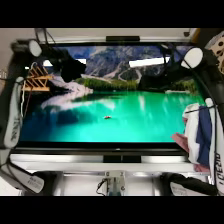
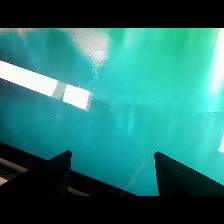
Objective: Fold the shirts.
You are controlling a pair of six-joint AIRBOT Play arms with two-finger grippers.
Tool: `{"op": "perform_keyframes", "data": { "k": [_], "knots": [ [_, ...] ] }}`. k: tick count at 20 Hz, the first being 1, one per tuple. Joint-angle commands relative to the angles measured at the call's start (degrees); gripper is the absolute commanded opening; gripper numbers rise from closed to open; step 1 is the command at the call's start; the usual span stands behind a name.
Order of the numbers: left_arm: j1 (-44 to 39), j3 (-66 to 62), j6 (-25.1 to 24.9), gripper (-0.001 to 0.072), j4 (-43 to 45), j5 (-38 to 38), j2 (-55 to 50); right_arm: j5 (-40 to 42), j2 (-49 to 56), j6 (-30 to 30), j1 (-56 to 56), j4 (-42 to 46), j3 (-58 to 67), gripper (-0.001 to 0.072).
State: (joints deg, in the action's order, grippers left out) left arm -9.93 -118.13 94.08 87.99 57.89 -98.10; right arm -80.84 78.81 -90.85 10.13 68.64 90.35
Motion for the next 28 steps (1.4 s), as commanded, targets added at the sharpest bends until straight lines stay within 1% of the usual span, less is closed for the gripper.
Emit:
{"op": "perform_keyframes", "data": {
  "k": [1,3,5,8,10,11,14,16,17,18,19,20,21,23,24,25,26,28],
  "knots": [
    [-6.19,0.07,-4.33,0.0027,-0.79,-0.98,19.21,-1.53,-5.84,-0.59,-0.02,2.99,0.04,0.0619],
    [-10.10,3.45,-3.56,0.0027,-0.79,1.05,29.20,-2.27,-12.35,-0.59,-0.02,6.99,0.04,0.0619],
    [-14.05,7.98,1.64,0.0027,-0.83,4.22,36.26,-4.20,-19.06,-0.66,-0.02,9.68,0.04,0.0619],
    [-22.01,17.11,4.87,0.0027,-0.83,5.16,40.89,-9.55,-27.02,-2.67,-0.02,12.41,0.04,0.0619],
    [-27.34,24.00,6.23,0.0027,-0.83,4.11,40.13,-13.62,-30.53,-4.42,-0.02,14.73,0.04,0.0619],
    [-30.05,28.35,7.43,0.0028,-0.83,2.10,39.04,-15.21,-31.74,-5.25,-0.02,15.98,0.04,0.0619],
    [-37.29,40.17,12.57,0.0029,-1.60,-7.26,33.18,-17.14,-32.83,-7.50,-0.02,16.98,-0.02,0.0619],
    [-41.48,44.11,12.72,0.0030,-5.88,-12.79,27.08,-16.74,-32.48,-8.17,-0.02,16.61,-0.66,0.0619],
    [-43.01,43.87,12.37,0.0127,-8.37,-13.46,23.82,-16.68,-32.13,-8.15,-0.02,15.96,-1.60,0.0620],
    [-43.87,42.91,10.99,0.0552,-9.86,-12.92,21.55,-16.68,-31.74,-7.87,-0.02,15.13,-2.97,0.0621],
    [-43.80,41.66,10.64,0.0713,-9.79,-10.75,20.52,-16.63,-31.26,-7.21,-0.02,14.25,-4.55,0.0653],
    [-42.69,39.98,9.01,0.0718,-8.55,-6.23,20.50,-16.37,-30.60,-6.43,-0.02,13.70,-6.43,0.0683],
    [-40.41,37.42,7.93,0.0718,-5.55,1.57,20.94,-15.69,-29.70,-5.81,-0.02,13.79,-8.79,0.0683],
    [-33.86,32.70,7.93,0.0718,4.52,20.46,22.53,-12.39,-27.69,-4.04,-0.02,14.43,-14.23,0.0682],
    [-29.55,32.48,7.96,0.0718,10.05,27.58,24.22,-10.19,-26.34,-3.52,-0.02,14.34,-17.31,0.0682],
    [-24.98,33.51,7.96,0.0716,12.83,31.67,26.12,-8.15,-24.94,-3.37,-0.02,14.16,-20.09,0.0682],
    [-20.04,35.82,8.02,0.0714,12.26,33.14,28.41,-6.12,-23.10,-3.17,-0.02,13.35,-22.75,0.0682],
    [-10.45,45.33,8.02,0.0714,4.98,32.37,33.94,-3.28,-18.69,-0.92,-0.02,9.68,-26.34,0.0682]
  ]
}}
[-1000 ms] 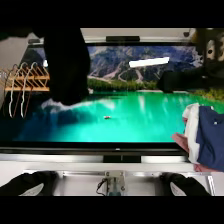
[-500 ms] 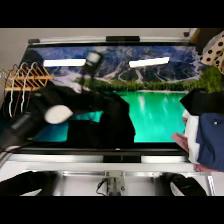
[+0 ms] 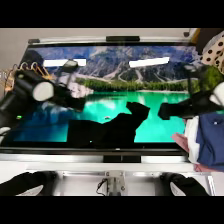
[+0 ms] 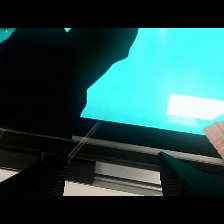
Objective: Fold the shirts.
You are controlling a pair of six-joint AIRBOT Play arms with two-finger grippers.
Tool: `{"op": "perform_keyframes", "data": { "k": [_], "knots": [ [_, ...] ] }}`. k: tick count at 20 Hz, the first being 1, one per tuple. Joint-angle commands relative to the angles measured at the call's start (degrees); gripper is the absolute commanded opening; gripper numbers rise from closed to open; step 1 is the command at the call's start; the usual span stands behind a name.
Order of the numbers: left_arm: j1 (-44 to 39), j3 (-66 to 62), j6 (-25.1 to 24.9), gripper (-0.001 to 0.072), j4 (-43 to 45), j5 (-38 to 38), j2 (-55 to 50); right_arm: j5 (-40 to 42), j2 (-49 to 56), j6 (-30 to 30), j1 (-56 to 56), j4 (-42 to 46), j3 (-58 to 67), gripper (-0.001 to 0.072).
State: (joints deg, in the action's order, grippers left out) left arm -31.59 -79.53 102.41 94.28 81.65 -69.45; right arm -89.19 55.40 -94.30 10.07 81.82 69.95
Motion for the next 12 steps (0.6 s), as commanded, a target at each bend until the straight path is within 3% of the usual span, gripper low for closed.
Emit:
{"op": "perform_keyframes", "data": {
  "k": [1,6,12],
  "knots": [
    [14.64,12.68,-0.35,0.0711,-4.50,7.58,7.72,5.57,7.26,3.58,0.04,-4.98,-6.54,0.0682],
    [23.06,40.63,-0.39,0.0703,-15.82,-3.80,14.82,6.14,17.88,8.22,0.04,-10.23,-6.58,0.0682],
    [23.23,49.81,-1.46,0.0692,-29.79,-20.87,13.33,6.27,19.50,9.11,0.04,-9.92,-6.58,0.0682]
  ]
}}
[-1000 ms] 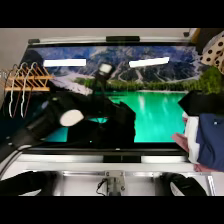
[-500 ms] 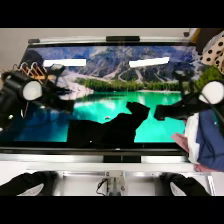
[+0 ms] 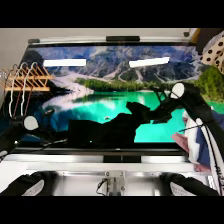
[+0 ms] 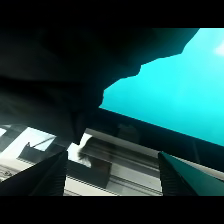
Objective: Fold the shirts.
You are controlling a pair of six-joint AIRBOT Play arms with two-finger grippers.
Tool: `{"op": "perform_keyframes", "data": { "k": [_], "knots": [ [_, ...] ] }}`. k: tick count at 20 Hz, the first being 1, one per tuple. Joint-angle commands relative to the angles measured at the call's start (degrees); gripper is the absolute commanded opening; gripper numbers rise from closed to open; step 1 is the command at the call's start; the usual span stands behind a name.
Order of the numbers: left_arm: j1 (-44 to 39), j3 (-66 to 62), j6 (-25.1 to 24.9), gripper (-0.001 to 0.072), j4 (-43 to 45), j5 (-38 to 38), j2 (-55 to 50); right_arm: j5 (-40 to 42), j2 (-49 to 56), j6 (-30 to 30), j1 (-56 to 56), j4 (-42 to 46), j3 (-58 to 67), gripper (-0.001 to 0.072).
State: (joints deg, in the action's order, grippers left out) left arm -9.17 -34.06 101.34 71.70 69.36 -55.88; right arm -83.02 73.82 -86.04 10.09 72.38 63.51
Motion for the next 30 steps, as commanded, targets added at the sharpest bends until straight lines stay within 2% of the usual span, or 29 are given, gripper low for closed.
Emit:
{"op": "perform_keyframes", "data": {
  "k": [1,4,6,8,9,10,14,17,20,21,22,23,25,27,30],
  "knots": [
    [0.81,4.35,-0.42,0.0642,-7.19,-9.05,-1.03,0.13,1.07,0.83,0.02,-0.48,-0.13,0.0682],
    [0.81,4.35,-0.37,0.0634,-8.13,-11.96,-4.26,0.13,1.07,0.79,0.02,-0.52,-0.13,0.0682],
    [0.81,4.35,-0.37,0.0522,-10.32,-14.56,-5.05,0.24,1.07,-0.02,0.02,-0.50,-0.13,0.0682],
    [0.81,4.35,-0.39,0.0332,-10.86,-15.91,-5.38,2.05,1.14,-0.35,0.02,-0.44,-0.13,0.0682],
    [0.81,4.35,-0.42,0.0143,-10.86,-16.02,-5.55,4.22,1.36,-0.28,-0.04,0.07,-0.15,0.0682],
    [0.81,4.31,-1.57,0.0028,-11.06,-15.69,-5.70,6.29,1.88,-0.39,-0.46,-0.11,-0.17,0.0682],
    [0.81,4.28,-9.33,0.0029,-11.30,-11.87,-4.96,12.33,6.38,-1.88,-5.60,-6.64,-0.17,0.0682],
    [0.81,4.28,-9.81,0.0029,-11.30,-11.69,-3.61,17.14,10.36,-2.58,-6.10,-5.42,-0.17,0.0681],
    [0.81,3.80,-9.90,0.0029,-11.30,-12.17,-2.60,24.59,13.03,-3.37,-5.03,-7.96,-0.17,0.0666],
    [0.81,3.30,-10.82,0.0029,-11.30,-12.81,-2.27,27.02,13.53,-3.37,-4.24,-8.68,-0.17,0.0524],
    [0.81,2.56,-11.04,0.0028,-11.28,-13.46,-1.99,28.70,13.77,-3.34,-3.39,-9.29,-0.17,0.0278],
    [0.81,1.33,-11.96,0.0028,-11.30,-14.12,-1.86,29.31,13.88,-3.23,-2.67,-10.05,-0.11,0.0063],
    [0.90,-3.34,-16.52,0.0027,-9.90,-14.45,-1.25,28.41,13.22,0.42,-2.38,-12.61,0.90,0.0064],
    [1.68,-13.18,-15.28,0.0026,-3.34,-13.40,0.11,24.98,9.75,4.72,-3.19,-11.67,4.83,0.0064],
    [5.29,-37.92,-14.05,0.0026,3.48,-11.02,2.08,23.34,-0.66,9.49,-4.92,-6.43,16.24,0.0065]
  ]
}}
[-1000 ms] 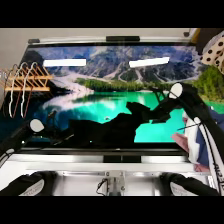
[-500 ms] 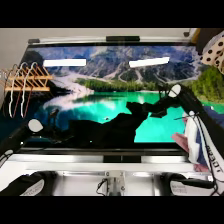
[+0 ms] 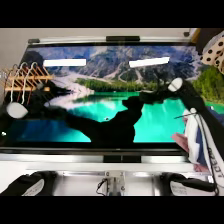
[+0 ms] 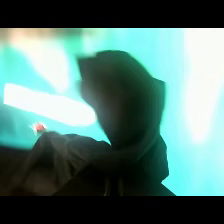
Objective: Fold the shirts.
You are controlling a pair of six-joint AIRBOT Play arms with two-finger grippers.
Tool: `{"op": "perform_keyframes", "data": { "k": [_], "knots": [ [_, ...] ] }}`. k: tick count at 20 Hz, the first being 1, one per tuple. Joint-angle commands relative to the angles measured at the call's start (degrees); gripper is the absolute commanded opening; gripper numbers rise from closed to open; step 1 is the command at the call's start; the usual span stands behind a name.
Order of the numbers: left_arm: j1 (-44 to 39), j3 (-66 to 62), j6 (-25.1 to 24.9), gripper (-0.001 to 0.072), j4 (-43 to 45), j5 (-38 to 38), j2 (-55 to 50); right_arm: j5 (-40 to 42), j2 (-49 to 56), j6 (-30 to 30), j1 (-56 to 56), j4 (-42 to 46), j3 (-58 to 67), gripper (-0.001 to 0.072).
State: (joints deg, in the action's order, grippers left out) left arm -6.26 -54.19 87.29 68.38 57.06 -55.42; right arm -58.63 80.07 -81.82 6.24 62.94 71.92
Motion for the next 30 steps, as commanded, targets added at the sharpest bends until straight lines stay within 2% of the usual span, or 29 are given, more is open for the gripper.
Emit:
{"op": "perform_keyframes", "data": {
  "k": [1,5,8,11,13,15,17,20,22,23,25,27,30],
  "knots": [
    [3.87,-26.95,0.00,0.0026,7.32,1.31,1.99,-0.33,-11.19,6.19,-1.77,4.37,12.76,0.0064],
    [9.40,-58.25,2.36,0.0026,7.34,1.20,2.08,9.44,-26.64,5.09,-2.49,5.27,25.46,0.0064],
    [9.68,-65.53,3.74,0.0026,6.93,1.95,4.39,10.51,-35.28,1.55,-2.49,4.94,26.58,0.0064],
    [9.70,-63.95,4.48,0.0027,5.75,4.50,8.07,10.69,-40.44,0.94,-2.51,5.01,26.58,0.0065],
    [9.70,-62.40,4.48,0.0027,5.79,11.47,9.16,9.51,-42.25,0.57,-2.51,6.32,26.58,0.0065],
    [9.70,-59.78,4.46,0.0027,5.81,21.24,9.31,4.39,-42.62,-1.07,-2.51,9.75,26.58,0.0065],
    [9.70,-55.34,4.20,0.0027,5.81,28.70,9.35,-4.66,-41.90,-1.22,-2.51,14.78,26.56,0.0065],
    [9.68,-43.01,3.89,0.0027,5.55,30.49,11.04,-19.96,-38.12,-3.26,-2.51,25.62,25.49,0.0065],
    [9.68,-30.91,4.07,0.0027,4.20,30.49,11.67,-23.65,-34.84,-3.67,-2.49,28.87,20.85,0.0065],
    [9.68,-23.56,4.04,0.0027,2.56,30.29,11.50,-22.84,-33.03,-3.80,-2.51,28.76,17.00,0.0065],
    [9.68,-9.03,4.02,0.0027,-1.07,24.98,10.69,-16.02,-28.72,-4.79,-2.49,27.61,7.93,0.0065],
    [9.68,2.67,3.78,0.0028,-6.78,11.65,8.46,-2.14,-22.56,-5.40,-2.49,25.81,0.57,0.0065],
    [9.70,6.54,3.85,0.0028,-11.43,-6.86,1.79,16.87,-10.78,-12.07,-2.51,21.88,-0.44,0.0065]
  ]
}}
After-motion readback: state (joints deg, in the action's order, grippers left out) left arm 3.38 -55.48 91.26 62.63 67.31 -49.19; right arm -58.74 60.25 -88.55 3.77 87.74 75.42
